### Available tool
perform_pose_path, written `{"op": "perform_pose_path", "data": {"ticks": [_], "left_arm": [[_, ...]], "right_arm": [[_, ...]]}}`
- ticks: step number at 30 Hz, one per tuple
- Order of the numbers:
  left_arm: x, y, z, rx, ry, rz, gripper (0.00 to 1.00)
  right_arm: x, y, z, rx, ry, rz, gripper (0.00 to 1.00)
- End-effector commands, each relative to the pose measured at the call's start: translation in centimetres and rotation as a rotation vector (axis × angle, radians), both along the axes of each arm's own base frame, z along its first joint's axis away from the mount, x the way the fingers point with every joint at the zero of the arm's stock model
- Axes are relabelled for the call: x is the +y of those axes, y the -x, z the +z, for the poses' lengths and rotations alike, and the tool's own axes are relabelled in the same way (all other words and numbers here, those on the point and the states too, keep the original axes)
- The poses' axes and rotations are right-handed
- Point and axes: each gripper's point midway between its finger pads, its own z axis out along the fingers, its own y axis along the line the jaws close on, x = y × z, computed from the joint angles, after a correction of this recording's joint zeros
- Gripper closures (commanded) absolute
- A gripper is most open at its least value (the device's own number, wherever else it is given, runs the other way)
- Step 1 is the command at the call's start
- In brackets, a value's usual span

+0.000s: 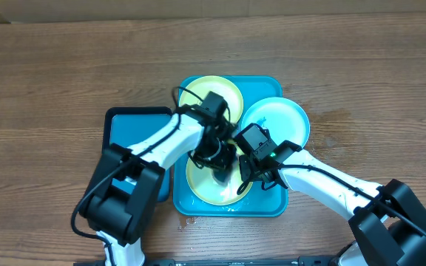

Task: Clean dirty plates on tray and stack at the side
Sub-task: 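Scrub the yellow plate surface with the sponge in the left gripper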

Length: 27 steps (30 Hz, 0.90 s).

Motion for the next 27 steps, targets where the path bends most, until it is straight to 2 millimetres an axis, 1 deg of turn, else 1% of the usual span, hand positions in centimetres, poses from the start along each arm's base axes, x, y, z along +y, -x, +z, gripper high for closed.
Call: {"op": "perform_pose_path", "data": {"ticks": [1,4,6,7,8,10,12,14,17,18,21,24,27], "left_arm": [[-0.8,2.1,0.1,0.061,0.096,-0.104,0.96],[-0.1,3.0,-0.2,0.096,0.069,-0.104,0.96],[0.6,3.4,-0.7,0.111,0.035,-0.092,0.96],[1.2,3.6,-1.3,0.119,-0.011,-0.063,0.96],[2.1,3.5,-1.9,0.124,-0.075,-0.023,0.96],[4.8,3.2,-3.3,0.114,-0.264,0.097,0.96],[7.8,2.7,-4.0,0.079,-0.451,0.207,0.96],[10.5,2.1,-4.0,0.029,-0.616,0.314,0.96],[13.5,1.4,-3.3,-0.041,-0.793,0.442,0.96],[14.1,1.3,-2.9,-0.06,-0.831,0.473,0.96],[15.1,0.7,-2.1,-0.1,-0.89,0.526,0.96],[14.8,0.1,-1.5,-0.115,-0.878,0.536,0.96],[14.3,-0.8,-0.4,-0.134,-0.857,0.554,0.96]], "right_arm": [[-0.1,-0.2,0.0,-0.01,0.014,0.009,0.96],[-0.1,-0.1,0.0,-0.009,0.015,0.009,0.96],[-0.1,-0.1,0.0,-0.009,0.015,0.009,0.96],[-0.1,-0.1,0.0,-0.009,0.015,0.009,0.96],[-0.1,-0.1,0.0,-0.009,0.015,0.009,0.96],[-0.2,-0.1,0.0,-0.007,0.017,0.009,0.96],[-0.1,-0.1,0.0,-0.009,0.015,0.009,0.96],[-0.1,-0.1,0.0,-0.009,0.015,0.009,0.96],[-0.1,-0.1,0.0,-0.009,0.015,0.009,0.96],[-0.1,-0.1,0.0,-0.009,0.015,0.009,0.96],[-0.1,-0.1,0.0,-0.009,0.015,0.009,0.96],[-0.2,-0.2,0.0,-0.011,0.018,0.008,0.96],[-0.2,-0.1,0.0,-0.01,0.019,0.008,0.96]]}}
